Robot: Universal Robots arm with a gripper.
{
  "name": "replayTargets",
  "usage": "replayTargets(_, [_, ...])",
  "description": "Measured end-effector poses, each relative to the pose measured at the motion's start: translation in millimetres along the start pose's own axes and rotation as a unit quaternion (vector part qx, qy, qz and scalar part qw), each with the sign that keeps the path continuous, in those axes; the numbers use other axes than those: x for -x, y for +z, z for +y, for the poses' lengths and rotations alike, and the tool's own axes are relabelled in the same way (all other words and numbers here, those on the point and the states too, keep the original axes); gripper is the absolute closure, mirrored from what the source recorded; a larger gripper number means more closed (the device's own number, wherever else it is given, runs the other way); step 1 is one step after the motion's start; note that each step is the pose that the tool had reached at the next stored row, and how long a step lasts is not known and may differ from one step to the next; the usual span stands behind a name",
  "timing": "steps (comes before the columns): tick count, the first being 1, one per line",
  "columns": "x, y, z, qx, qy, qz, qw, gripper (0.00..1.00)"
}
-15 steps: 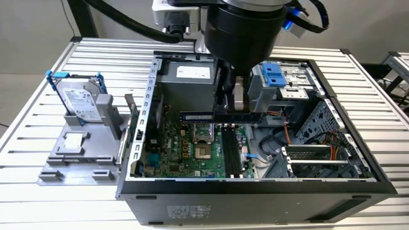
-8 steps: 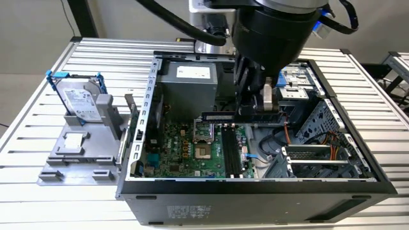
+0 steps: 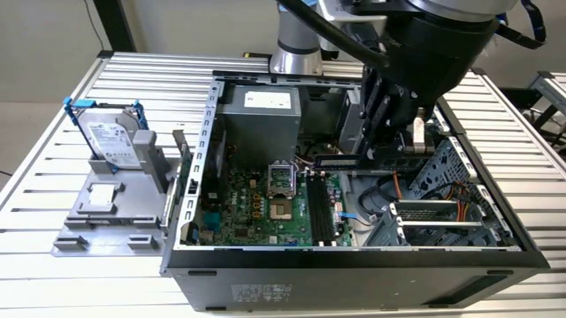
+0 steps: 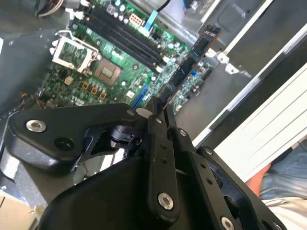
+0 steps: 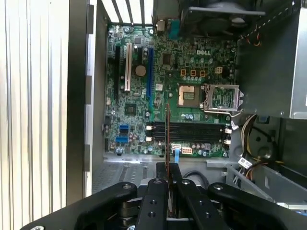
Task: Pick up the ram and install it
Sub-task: 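Pick up the ram and move it above insertion slot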
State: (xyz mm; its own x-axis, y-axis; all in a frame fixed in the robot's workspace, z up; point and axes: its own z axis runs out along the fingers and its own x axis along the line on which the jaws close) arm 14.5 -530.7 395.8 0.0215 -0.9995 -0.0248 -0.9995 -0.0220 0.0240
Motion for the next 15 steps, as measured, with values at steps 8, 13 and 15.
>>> replayTargets(8, [-0.1,0.2,-4.9,-0.0008,0.029,-0.0008,0.99958,1.00])
replayTargets(13, [-0.2,0.3,-4.9,-0.0008,0.032,-0.0009,0.99949,1.00])
replayTargets(15, [0.5,0.3,-5.0,-0.0010,0.032,-0.0009,0.99949,1.00])
